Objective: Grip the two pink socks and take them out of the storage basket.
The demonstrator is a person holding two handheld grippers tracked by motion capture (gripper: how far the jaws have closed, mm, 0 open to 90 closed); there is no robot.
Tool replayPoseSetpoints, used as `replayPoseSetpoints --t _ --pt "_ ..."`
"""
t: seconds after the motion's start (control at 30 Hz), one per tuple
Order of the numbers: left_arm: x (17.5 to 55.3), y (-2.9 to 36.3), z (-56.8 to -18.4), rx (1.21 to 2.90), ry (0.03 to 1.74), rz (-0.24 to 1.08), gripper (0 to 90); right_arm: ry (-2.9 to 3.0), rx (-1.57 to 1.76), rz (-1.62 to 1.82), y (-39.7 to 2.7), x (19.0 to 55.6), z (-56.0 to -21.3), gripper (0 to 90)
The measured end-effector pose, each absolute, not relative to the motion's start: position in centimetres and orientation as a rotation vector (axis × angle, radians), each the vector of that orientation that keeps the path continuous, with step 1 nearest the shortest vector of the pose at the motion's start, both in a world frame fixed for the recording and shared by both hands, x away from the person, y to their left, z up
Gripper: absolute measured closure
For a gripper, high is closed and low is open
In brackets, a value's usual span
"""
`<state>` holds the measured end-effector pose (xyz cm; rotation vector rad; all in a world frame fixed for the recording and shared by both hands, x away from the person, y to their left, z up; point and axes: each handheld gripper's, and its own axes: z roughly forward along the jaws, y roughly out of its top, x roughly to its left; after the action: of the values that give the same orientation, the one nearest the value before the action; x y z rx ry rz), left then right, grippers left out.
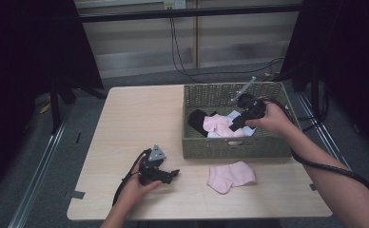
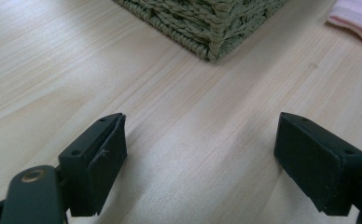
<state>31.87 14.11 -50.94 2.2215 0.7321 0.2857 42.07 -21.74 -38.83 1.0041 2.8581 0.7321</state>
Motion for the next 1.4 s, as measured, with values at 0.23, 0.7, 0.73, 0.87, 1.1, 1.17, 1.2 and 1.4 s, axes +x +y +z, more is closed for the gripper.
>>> replayPoseSetpoints --t 0.23,0.7,0.73,0.87,1.1,1.17,1.2,1.4 --pt "31.9 14.1 -50.9 2.221 0.732 0.286 16.6 2.862 1.03 0.698 -21.2 43.4 -40.2 61.2" --pt "31.9 14.1 -50.9 2.222 0.729 0.285 16.6 2.85 1.081 0.648 -20.4 45.8 -42.8 65.3" --pt "31.9 14.1 -50.9 2.222 0.729 0.286 16.6 2.85 1.074 0.646 -20.3 46.0 -42.9 65.4" --pt "31.9 14.1 -50.9 2.222 0.73 0.284 16.6 2.858 1.076 0.601 -19.9 46.3 -43.6 66.7" --pt "31.9 14.1 -50.9 2.223 0.73 0.284 16.6 2.88 1.104 0.532 -19.7 46.4 -44.5 85.2" --pt "31.9 14.1 -50.9 2.222 0.73 0.284 16.6 2.887 1.107 0.521 -19.7 46.4 -44.4 87.4" --pt "31.9 14.1 -50.9 2.222 0.73 0.285 16.6 2.889 1.112 0.518 -19.7 46.3 -44.2 88.1" --pt "31.9 14.1 -50.9 2.221 0.729 0.285 16.6 2.904 1.086 0.529 -20.2 46.0 -43.0 89.6"
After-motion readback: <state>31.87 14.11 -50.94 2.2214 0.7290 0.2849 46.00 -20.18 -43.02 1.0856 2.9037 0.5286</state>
